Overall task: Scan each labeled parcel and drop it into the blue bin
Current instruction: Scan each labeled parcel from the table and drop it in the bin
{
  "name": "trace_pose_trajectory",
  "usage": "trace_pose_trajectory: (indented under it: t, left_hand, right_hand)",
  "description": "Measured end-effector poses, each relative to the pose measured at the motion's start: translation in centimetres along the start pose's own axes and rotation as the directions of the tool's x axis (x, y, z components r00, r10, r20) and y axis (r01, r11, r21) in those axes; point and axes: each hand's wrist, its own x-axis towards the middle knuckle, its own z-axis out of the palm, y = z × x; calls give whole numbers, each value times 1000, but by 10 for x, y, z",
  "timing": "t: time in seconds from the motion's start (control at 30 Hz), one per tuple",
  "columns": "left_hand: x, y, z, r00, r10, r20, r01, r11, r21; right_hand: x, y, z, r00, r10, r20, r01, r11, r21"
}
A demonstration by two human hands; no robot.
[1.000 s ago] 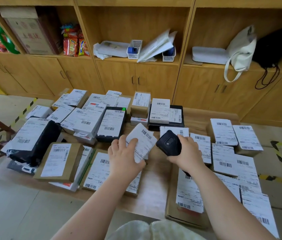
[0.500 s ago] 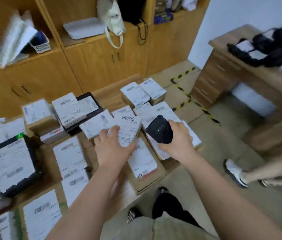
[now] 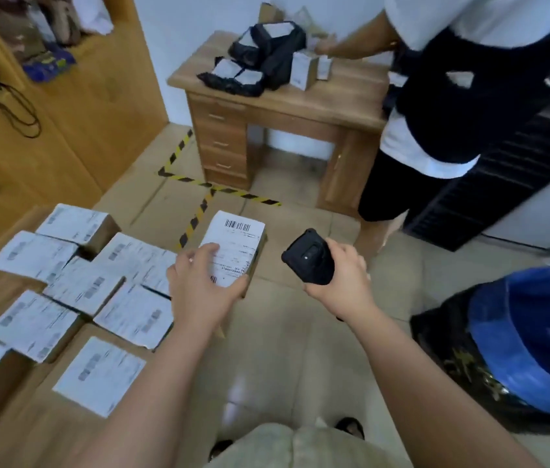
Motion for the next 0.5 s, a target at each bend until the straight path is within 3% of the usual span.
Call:
trace_pose_trajectory:
  t: [0.23,0.5]
  left_hand:
    - [-20,135,125,961,223,164,-225,974,-6]
    - [-82,305,298,833,430,349,-433,899,-75]
  right_hand:
    - [8,151,-112,975,197,-106,-195,980,26]
    - [-9,324,-235,879,411,-243,-395,912,115]
